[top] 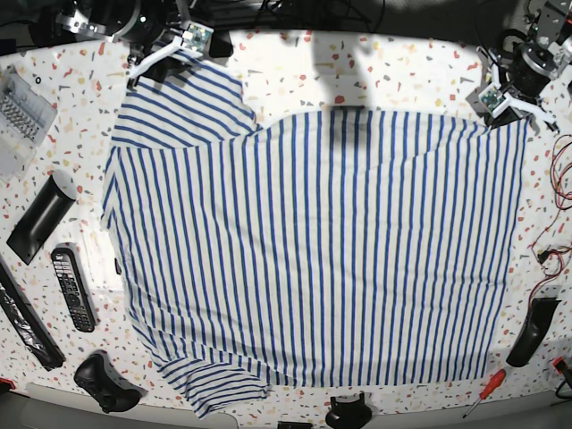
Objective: Layout the t-shirt on the table in an organized manner, then fold the t-shirt properly
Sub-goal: 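Grasp the shirt's collar-side edge with both grippers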
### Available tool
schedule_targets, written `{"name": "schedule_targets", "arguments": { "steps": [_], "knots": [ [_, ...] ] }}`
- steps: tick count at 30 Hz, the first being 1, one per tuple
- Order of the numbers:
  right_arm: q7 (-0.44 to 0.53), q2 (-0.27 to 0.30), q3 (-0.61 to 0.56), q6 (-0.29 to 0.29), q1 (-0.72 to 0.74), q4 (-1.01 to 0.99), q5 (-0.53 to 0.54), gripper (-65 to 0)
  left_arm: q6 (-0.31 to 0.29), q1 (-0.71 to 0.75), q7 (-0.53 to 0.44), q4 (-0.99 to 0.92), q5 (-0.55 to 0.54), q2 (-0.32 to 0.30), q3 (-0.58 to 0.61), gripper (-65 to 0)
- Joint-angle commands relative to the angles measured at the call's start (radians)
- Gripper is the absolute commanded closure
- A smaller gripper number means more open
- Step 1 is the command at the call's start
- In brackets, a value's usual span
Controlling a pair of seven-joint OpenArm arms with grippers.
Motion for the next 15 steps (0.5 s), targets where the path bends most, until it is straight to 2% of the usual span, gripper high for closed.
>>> {"name": "schedule_targets", "arguments": {
  "steps": [1, 6, 9, 12, 15],
  "knots": [
    [0.006, 0.011, 0.011, 0.001, -0.003, 0.017, -0.019, -40.4, -0.037, 0.011, 0.061, -0.01, 0.01, -0.009, 0.003, 0.0],
    [-0.004, 0.011, 0.057, -0.055, -0.003, 0.017, -0.104, -40.4, -0.037, 0.011, 0.061, -0.01, 0.01, -0.008, 0.003, 0.0],
    [-0.003, 0.013, 0.097, -0.065, -0.003, 0.005, -0.114, -40.4, -0.037, 0.011, 0.06, -0.01, 0.01, -0.009, 0.003, 0.0],
    [0.0, 0.014, 0.111, -0.057, -0.003, -0.026, -0.113, -40.4, -0.037, 0.011, 0.061, -0.01, 0.01, -0.009, 0.003, 0.0],
    [-0.002, 0.014, 0.108, 0.001, -0.003, -0.037, -0.027, -40.4, -0.037, 0.011, 0.061, -0.01, 0.01, -0.009, 0.003, 0.0]
  ]
}}
